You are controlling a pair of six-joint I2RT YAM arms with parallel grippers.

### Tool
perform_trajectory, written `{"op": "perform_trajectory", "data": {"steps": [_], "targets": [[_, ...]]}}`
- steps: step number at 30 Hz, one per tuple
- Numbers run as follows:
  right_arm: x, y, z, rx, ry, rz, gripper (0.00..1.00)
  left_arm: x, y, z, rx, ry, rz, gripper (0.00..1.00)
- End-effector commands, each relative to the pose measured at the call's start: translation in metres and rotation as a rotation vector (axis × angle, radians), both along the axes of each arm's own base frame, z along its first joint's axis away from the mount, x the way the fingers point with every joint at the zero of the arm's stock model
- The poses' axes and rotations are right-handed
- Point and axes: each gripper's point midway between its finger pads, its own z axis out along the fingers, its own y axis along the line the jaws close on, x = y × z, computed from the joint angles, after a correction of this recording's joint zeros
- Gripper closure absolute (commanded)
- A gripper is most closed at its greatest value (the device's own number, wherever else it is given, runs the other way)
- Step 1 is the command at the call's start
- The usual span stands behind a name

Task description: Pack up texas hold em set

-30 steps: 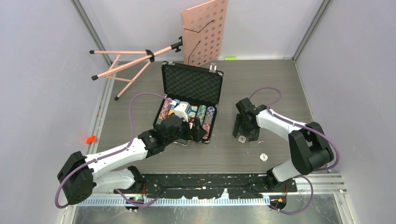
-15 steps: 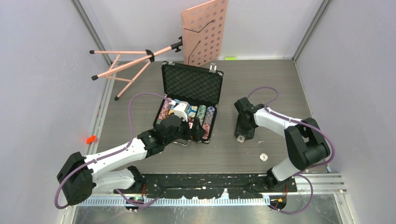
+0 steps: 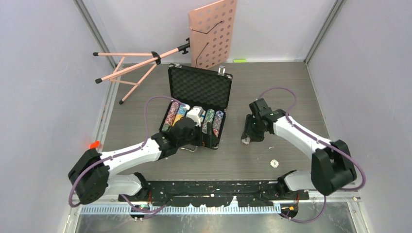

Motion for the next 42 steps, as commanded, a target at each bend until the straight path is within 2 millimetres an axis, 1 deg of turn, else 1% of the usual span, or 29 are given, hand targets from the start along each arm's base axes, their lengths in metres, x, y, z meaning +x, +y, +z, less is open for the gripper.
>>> {"op": "perform_trajectory", "data": {"steps": [1, 4, 10, 14, 16, 19, 22, 31, 36, 42], "targets": [[0.006, 0.027, 0.041, 0.145, -0.122, 0.093, 0.66, 0.013, -0.034, 0.038, -0.151, 0.062, -0.045, 0.0], [0.005, 0.038, 0.054, 0.187, -0.179, 0.137, 0.69, 0.018, -0.048, 0.043, -0.207, 0.135, -0.083, 0.01], [-0.002, 0.061, 0.078, 0.26, -0.297, 0.246, 0.71, 0.021, -0.075, 0.046, -0.302, 0.319, -0.187, 0.1], [-0.01, 0.074, 0.088, 0.263, -0.358, 0.323, 0.71, 0.018, -0.087, 0.045, -0.329, 0.386, -0.241, 0.17], [-0.012, 0.078, 0.092, 0.26, -0.379, 0.352, 0.71, 0.016, -0.091, 0.043, -0.334, 0.415, -0.262, 0.19], [-0.014, 0.084, 0.096, 0.266, -0.404, 0.387, 0.72, 0.014, -0.094, 0.041, -0.334, 0.446, -0.277, 0.21], [-0.011, 0.084, 0.097, 0.253, -0.417, 0.393, 0.72, 0.011, -0.096, 0.04, -0.339, 0.471, -0.292, 0.25], [-0.005, 0.09, 0.099, 0.235, -0.429, 0.417, 0.73, 0.003, -0.098, 0.033, -0.339, 0.535, -0.321, 0.33], [-0.003, 0.091, 0.103, 0.229, -0.447, 0.426, 0.74, -0.002, -0.098, 0.026, -0.327, 0.574, -0.344, 0.41], [-0.003, 0.095, 0.108, 0.235, -0.461, 0.439, 0.74, -0.006, -0.099, 0.02, -0.317, 0.611, -0.361, 0.44]]}}
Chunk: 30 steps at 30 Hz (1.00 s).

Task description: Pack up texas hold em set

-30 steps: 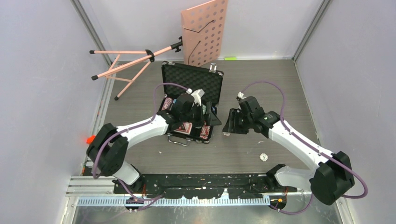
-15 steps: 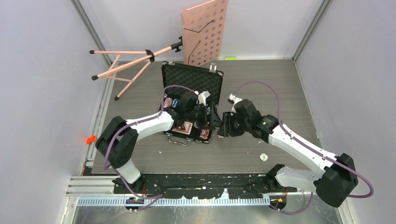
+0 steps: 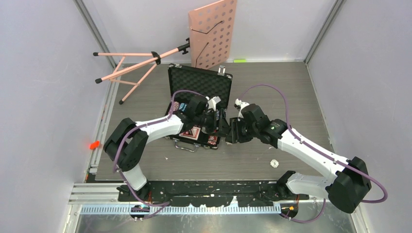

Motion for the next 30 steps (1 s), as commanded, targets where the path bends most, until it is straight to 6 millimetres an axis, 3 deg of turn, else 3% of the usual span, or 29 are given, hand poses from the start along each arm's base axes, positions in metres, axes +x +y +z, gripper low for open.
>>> {"op": "perform_trajectory", "data": {"steps": [1, 6, 15, 19, 24, 28, 30], "targets": [[0.024, 0.014, 0.034, 0.059, -0.128, -0.002, 0.74, -0.013, -0.007, 0.009, -0.036, 0.04, -0.085, 0.45], [0.026, 0.015, 0.042, 0.064, -0.158, 0.003, 0.74, -0.015, -0.006, 0.008, -0.033, 0.053, -0.095, 0.5], [0.034, 0.014, 0.039, 0.029, -0.165, -0.021, 0.72, -0.019, -0.008, 0.007, -0.054, 0.063, -0.133, 0.91], [0.028, 0.007, 0.034, 0.009, -0.132, -0.053, 0.62, -0.011, 0.009, 0.0, 0.05, -0.046, -0.081, 0.87], [0.023, -0.021, 0.023, -0.061, -0.132, -0.16, 0.48, -0.007, 0.056, -0.006, 0.248, -0.243, -0.001, 0.71], [0.018, -0.032, 0.015, -0.065, -0.114, -0.223, 0.34, -0.018, 0.107, -0.018, 0.454, -0.379, 0.075, 0.48], [0.018, -0.037, 0.011, -0.072, -0.105, -0.273, 0.25, -0.033, 0.127, -0.02, 0.523, -0.433, 0.103, 0.29]]}}
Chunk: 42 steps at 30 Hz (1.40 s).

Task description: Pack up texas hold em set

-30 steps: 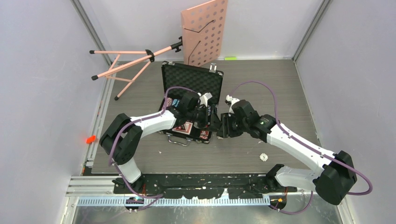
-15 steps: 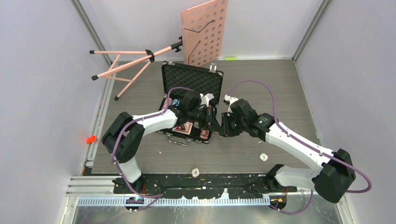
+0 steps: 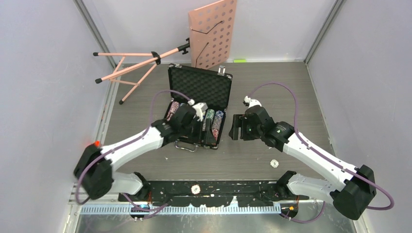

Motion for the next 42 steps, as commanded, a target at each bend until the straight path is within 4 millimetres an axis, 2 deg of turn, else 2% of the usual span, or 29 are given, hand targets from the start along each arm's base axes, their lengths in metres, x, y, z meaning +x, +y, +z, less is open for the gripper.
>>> {"op": "perform_trajectory", "data": {"steps": [1, 2, 4, 5, 7, 10, 12, 15, 17, 20, 23, 25, 27, 30, 32, 34, 37, 42], "targets": [[0.005, -0.021, -0.008, -0.033, -0.002, -0.151, 0.21, -0.019, 0.06, -0.015, 0.254, -0.184, 0.088, 0.1], [0.005, -0.023, -0.01, -0.035, 0.006, -0.181, 0.15, -0.028, 0.065, -0.014, 0.267, -0.21, 0.103, 0.02], [0.007, -0.031, -0.016, -0.072, 0.023, -0.235, 0.11, -0.048, 0.073, -0.013, 0.289, -0.255, 0.117, 0.0], [0.007, -0.035, -0.017, -0.091, 0.028, -0.251, 0.1, -0.064, 0.077, -0.018, 0.314, -0.262, 0.108, 0.0], [0.005, -0.04, -0.022, -0.118, 0.046, -0.277, 0.1, -0.083, 0.083, -0.025, 0.343, -0.243, 0.125, 0.0], [0.003, -0.045, -0.026, -0.128, 0.057, -0.298, 0.1, -0.109, 0.086, -0.047, 0.4, -0.195, 0.156, 0.0], [0.0, -0.045, -0.031, -0.117, 0.061, -0.301, 0.11, -0.121, 0.086, -0.053, 0.439, -0.228, 0.213, 0.0], [-0.002, -0.045, -0.032, -0.101, 0.059, -0.299, 0.11, -0.136, 0.088, -0.052, 0.553, -0.304, 0.273, 0.0], [-0.004, -0.046, -0.032, -0.096, 0.056, -0.298, 0.11, -0.141, 0.09, -0.058, 0.66, -0.3, 0.311, 0.0], [-0.006, -0.047, -0.029, -0.086, 0.047, -0.291, 0.12, -0.152, 0.082, -0.07, 0.78, -0.275, 0.336, 0.0], [-0.008, -0.048, -0.027, -0.077, 0.039, -0.285, 0.12, -0.167, 0.063, -0.088, 0.771, -0.225, 0.311, 0.04], [-0.01, -0.049, -0.028, -0.072, 0.036, -0.282, 0.12, -0.177, 0.054, -0.102, 0.7, -0.153, 0.297, 0.08], [-0.011, -0.05, -0.028, -0.069, 0.035, -0.279, 0.12, -0.18, 0.055, -0.111, 0.647, -0.108, 0.317, 0.1], [-0.014, -0.052, -0.028, -0.062, 0.031, -0.274, 0.12, -0.179, 0.068, -0.113, 0.61, -0.076, 0.35, 0.13], [-0.016, -0.052, -0.029, -0.059, 0.032, -0.269, 0.12, -0.183, 0.067, -0.121, 0.56, -0.033, 0.338, 0.18], [-0.016, -0.052, -0.03, -0.06, 0.031, -0.266, 0.12, -0.187, 0.064, -0.128, 0.528, 0.02, 0.329, 0.26], [-0.017, -0.051, -0.03, -0.059, 0.032, -0.26, 0.13, -0.195, 0.07, -0.134, 0.569, 0.061, 0.321, 0.38], [-0.016, -0.049, -0.029, -0.05, 0.028, -0.252, 0.13, -0.208, 0.07, -0.141, 0.651, 0.104, 0.269, 0.42]]}}
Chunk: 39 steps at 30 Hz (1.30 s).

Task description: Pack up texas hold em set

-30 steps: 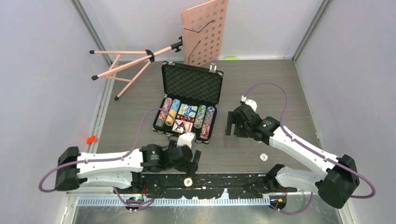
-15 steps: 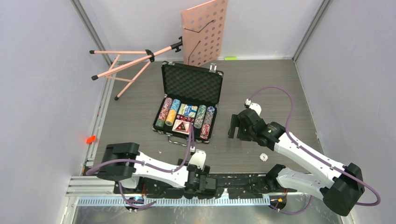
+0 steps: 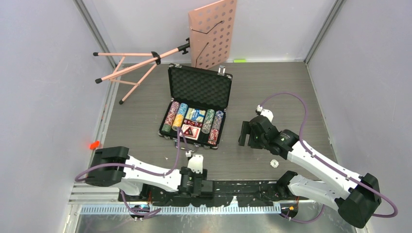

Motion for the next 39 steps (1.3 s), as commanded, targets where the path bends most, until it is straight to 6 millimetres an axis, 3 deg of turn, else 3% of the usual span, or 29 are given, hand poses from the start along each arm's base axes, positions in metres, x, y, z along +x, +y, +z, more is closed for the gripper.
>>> {"op": "perform_trajectory", "data": {"steps": [1, 9, 13, 15, 18, 20, 29, 39], "targets": [[0.006, 0.005, 0.01, 0.031, -0.042, 0.004, 0.13, -0.031, -0.003, -0.025, 0.053, 0.163, -0.023, 0.44], [0.003, 0.004, 0.012, 0.043, -0.049, 0.01, 0.13, -0.023, -0.004, -0.015, 0.04, 0.143, -0.033, 0.65], [0.003, 0.003, 0.012, 0.041, -0.052, 0.007, 0.13, -0.018, -0.005, -0.008, 0.04, 0.138, -0.049, 0.67], [0.003, 0.003, 0.013, 0.043, -0.051, 0.008, 0.13, -0.014, -0.005, -0.002, 0.054, 0.127, -0.057, 0.64], [0.003, 0.004, 0.013, 0.043, -0.049, 0.01, 0.13, -0.012, -0.002, 0.006, 0.081, 0.131, -0.06, 0.35], [0.003, 0.004, 0.013, 0.044, -0.048, 0.011, 0.13, -0.017, -0.001, 0.008, 0.091, 0.154, -0.061, 0.24], [0.002, 0.006, 0.01, 0.053, -0.04, 0.016, 0.13, -0.039, -0.005, -0.004, 0.085, 0.24, -0.085, 0.32], [0.0, 0.007, 0.012, 0.066, -0.043, 0.023, 0.14, -0.006, 0.004, -0.013, 0.014, 0.107, -0.013, 0.4]]}}
